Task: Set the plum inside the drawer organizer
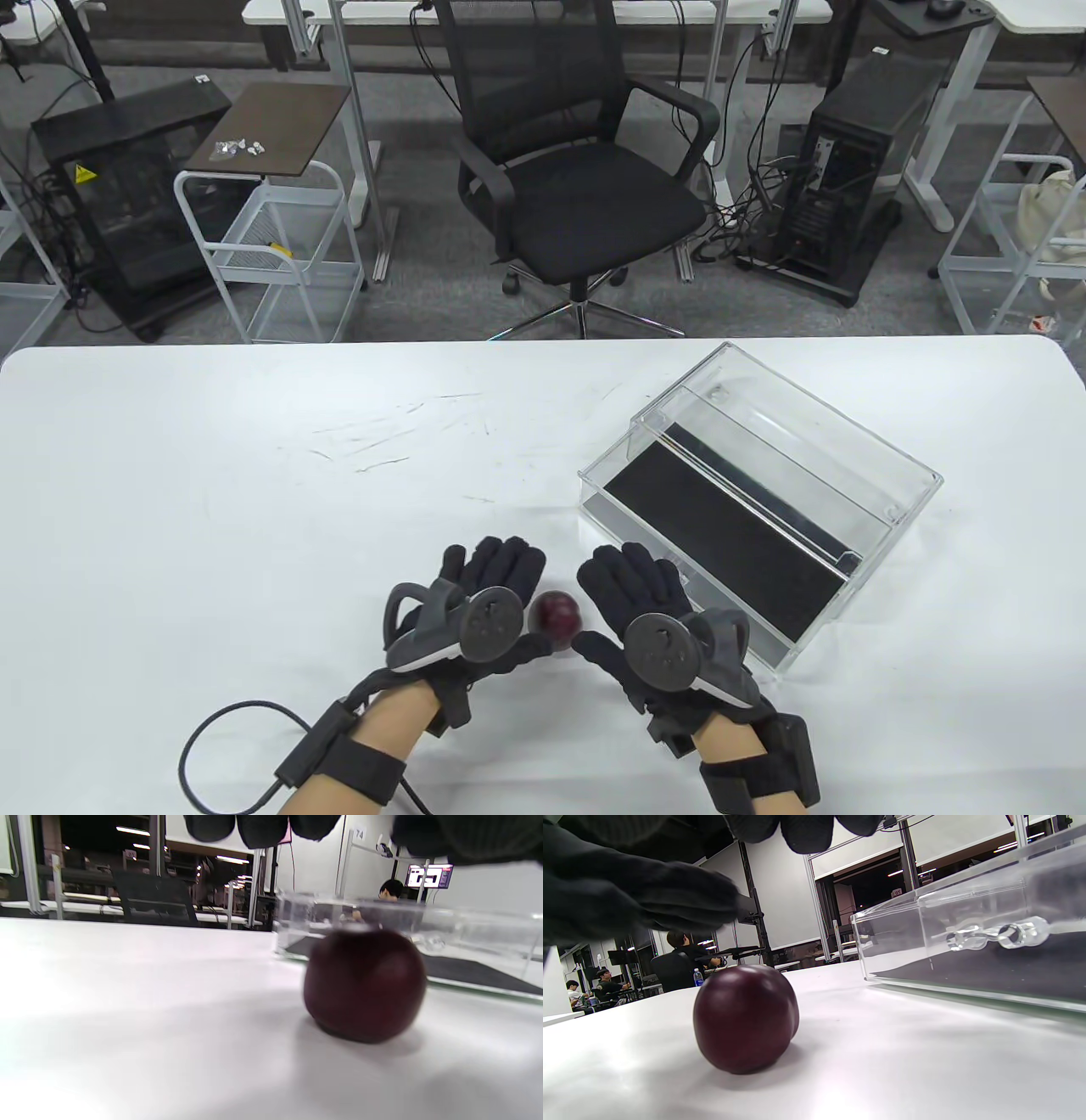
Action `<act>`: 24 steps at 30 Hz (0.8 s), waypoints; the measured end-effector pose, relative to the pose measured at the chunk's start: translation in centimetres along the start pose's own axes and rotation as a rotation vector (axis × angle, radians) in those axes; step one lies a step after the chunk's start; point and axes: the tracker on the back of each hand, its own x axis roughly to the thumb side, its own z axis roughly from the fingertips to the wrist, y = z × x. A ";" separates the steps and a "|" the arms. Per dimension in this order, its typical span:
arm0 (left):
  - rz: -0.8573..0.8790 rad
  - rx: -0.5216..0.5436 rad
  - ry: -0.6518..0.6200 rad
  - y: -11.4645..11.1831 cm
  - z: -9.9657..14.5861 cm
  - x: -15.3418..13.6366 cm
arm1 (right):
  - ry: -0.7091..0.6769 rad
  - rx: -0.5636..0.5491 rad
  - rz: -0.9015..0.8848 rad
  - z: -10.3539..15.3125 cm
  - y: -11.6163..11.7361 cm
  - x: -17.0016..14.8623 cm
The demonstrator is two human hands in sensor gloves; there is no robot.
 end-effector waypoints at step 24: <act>0.052 -0.022 -0.008 -0.9 6.7 -9.4 | 0.101 0.462 0.251 -7.6 6.3 4.0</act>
